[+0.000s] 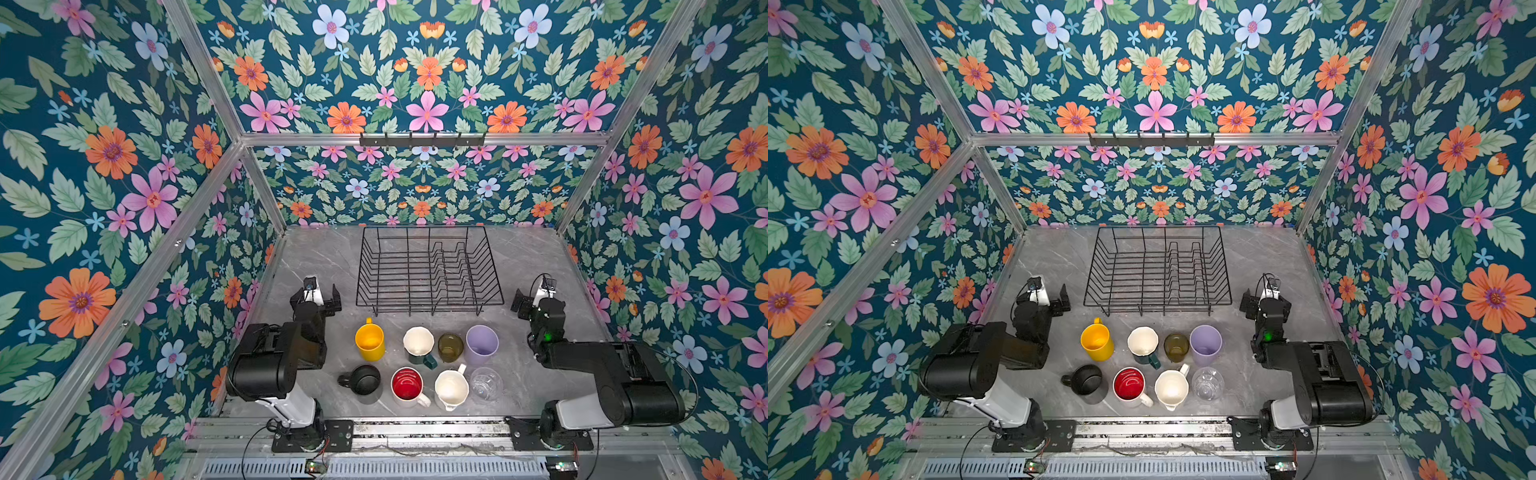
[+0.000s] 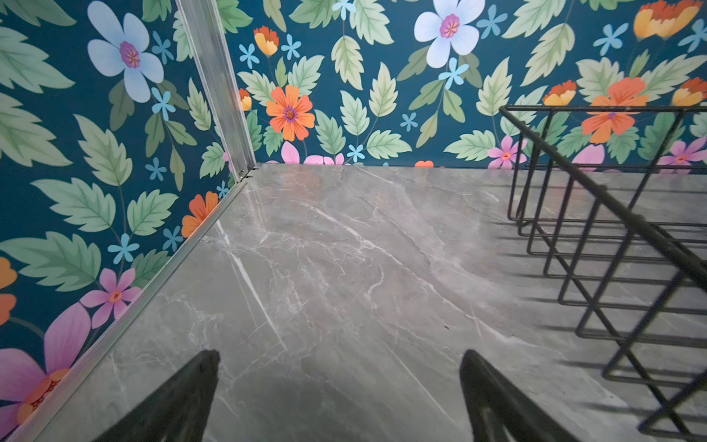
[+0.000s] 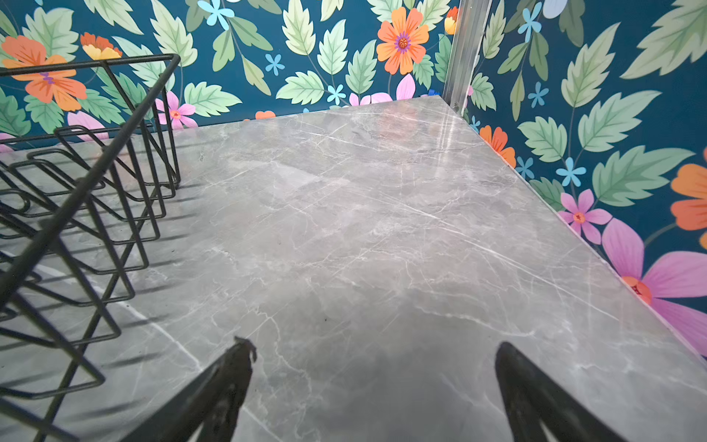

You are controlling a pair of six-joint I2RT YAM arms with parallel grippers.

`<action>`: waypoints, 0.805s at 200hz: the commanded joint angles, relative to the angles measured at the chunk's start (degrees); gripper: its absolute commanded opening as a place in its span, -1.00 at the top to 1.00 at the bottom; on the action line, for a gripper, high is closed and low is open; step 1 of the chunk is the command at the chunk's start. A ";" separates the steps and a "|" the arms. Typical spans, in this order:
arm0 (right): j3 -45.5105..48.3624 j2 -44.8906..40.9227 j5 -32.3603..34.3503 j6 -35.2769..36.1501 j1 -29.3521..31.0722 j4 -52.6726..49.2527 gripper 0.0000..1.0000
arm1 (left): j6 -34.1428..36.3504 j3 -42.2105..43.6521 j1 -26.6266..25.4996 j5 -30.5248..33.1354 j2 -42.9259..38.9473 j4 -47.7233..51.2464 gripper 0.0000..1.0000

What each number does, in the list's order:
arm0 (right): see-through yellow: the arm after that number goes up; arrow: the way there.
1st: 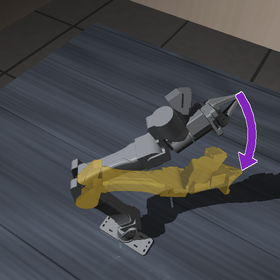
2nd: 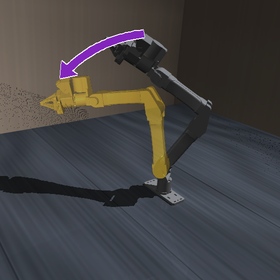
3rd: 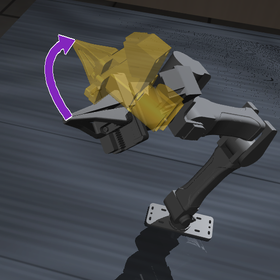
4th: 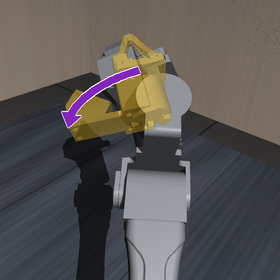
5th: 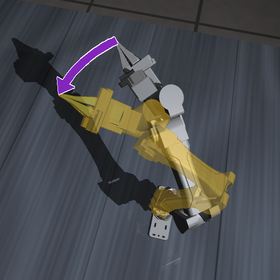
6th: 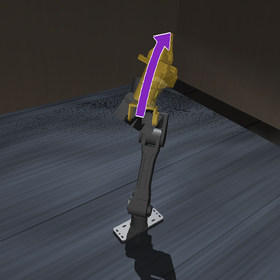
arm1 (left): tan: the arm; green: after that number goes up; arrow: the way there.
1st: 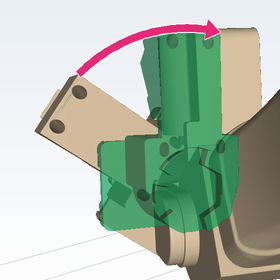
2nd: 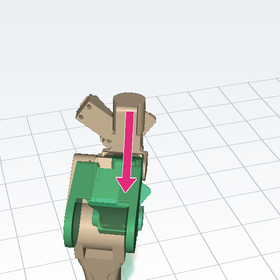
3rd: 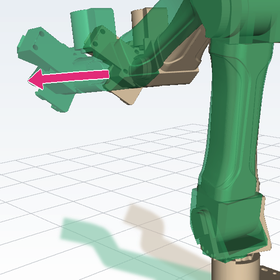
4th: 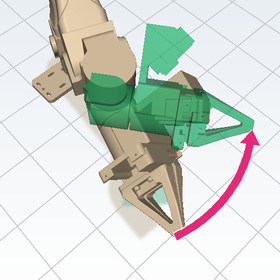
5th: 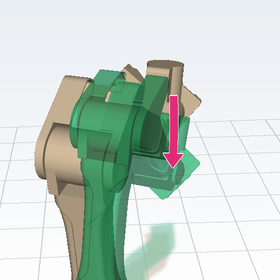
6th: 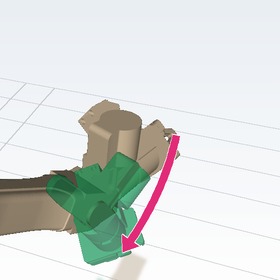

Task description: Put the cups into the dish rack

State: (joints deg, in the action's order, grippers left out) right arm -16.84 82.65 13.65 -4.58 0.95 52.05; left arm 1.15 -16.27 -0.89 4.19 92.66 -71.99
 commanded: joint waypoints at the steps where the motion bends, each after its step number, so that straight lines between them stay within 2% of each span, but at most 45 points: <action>1: -0.21 0.05 0.24 -0.78 0.02 0.49 -0.98 | -0.58 0.01 0.00 -0.58 -0.19 -0.11 -1.00; 140: -0.12 -0.75 1.61 -1.14 0.10 0.27 -0.97 | -0.80 0.10 0.09 -0.57 -0.40 -0.36 -1.00; 154: -0.43 -3.01 0.63 -0.34 0.17 -1.60 -0.98 | -1.08 -0.13 0.09 0.48 -4.39 3.41 -1.00; 161: -1.56 -5.50 4.73 0.06 1.29 -6.16 -0.98 | -1.46 -1.29 0.05 1.95 -7.68 8.77 -1.00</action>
State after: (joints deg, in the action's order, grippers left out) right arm -16.88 81.14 13.91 -4.80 1.02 50.54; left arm 0.34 -16.21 -0.86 3.77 90.80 -70.35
